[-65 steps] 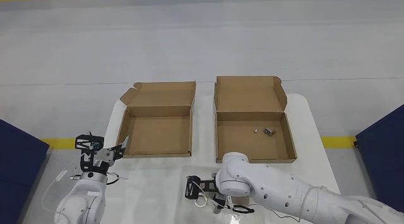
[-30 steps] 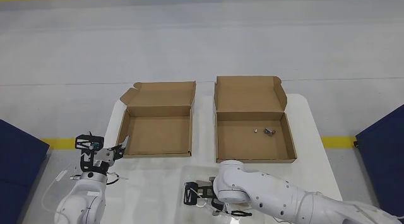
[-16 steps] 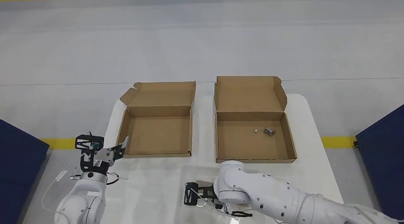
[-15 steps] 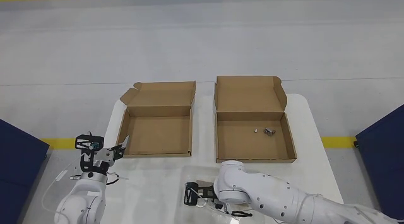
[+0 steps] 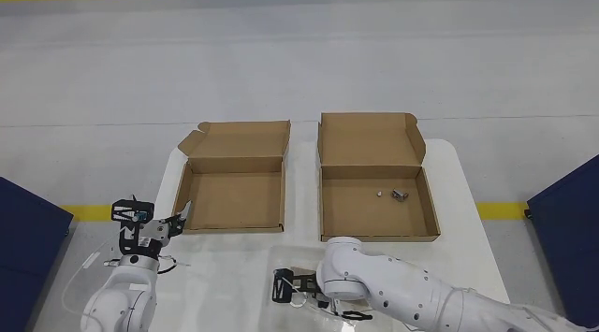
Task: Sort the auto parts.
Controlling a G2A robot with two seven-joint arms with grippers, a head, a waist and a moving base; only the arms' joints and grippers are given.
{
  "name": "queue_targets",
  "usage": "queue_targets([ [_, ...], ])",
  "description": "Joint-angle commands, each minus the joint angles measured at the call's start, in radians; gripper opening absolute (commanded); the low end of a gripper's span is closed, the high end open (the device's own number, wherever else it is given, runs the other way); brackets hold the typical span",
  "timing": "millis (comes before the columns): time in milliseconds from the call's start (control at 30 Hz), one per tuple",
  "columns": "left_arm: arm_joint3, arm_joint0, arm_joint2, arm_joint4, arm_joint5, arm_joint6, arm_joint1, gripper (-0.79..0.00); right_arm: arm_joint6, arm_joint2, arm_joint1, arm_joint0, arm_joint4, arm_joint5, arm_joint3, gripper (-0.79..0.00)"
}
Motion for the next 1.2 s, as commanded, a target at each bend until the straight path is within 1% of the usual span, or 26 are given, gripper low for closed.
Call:
queue_targets([
  [0,0.000,0.000,0.000,0.000,0.000,0.000,0.000,0.000,-0.001,0.002,-0.002,-0.001,-0.004,-0.001,0.001,-0.591],
  [167,0.000,0.000,0.000,0.000,0.000,0.000,0.000,0.000,-0.002,0.007,-0.006,-0.006,-0.010,0.002,0.006,-0.665],
  [367,0.000,0.000,0.000,0.000,0.000,0.000,0.000,0.000,-0.005,0.013,-0.011,-0.011,-0.011,-0.006,0.020,-0.702],
  [400,0.000,0.000,0.000,0.000,0.000,0.000,0.000,0.000,-0.004,0.014,-0.012,-0.012,-0.010,-0.005,0.024,-0.776],
  [433,0.000,0.000,0.000,0.000,0.000,0.000,0.000,0.000,-0.002,0.015,-0.013,-0.012,-0.009,-0.002,0.027,-0.785],
  [600,0.000,0.000,0.000,0.000,0.000,0.000,0.000,0.000,0.024,0.035,-0.011,-0.016,-0.011,0.023,-0.004,-0.785],
  [833,0.000,0.000,0.000,0.000,0.000,0.000,0.000,0.000,0.049,0.099,0.021,-0.055,0.007,0.033,-0.084,-0.785],
  [1167,0.000,0.000,0.000,0.000,0.000,0.000,0.000,0.000,0.049,0.099,0.021,-0.055,0.007,0.033,-0.084,-0.785],
])
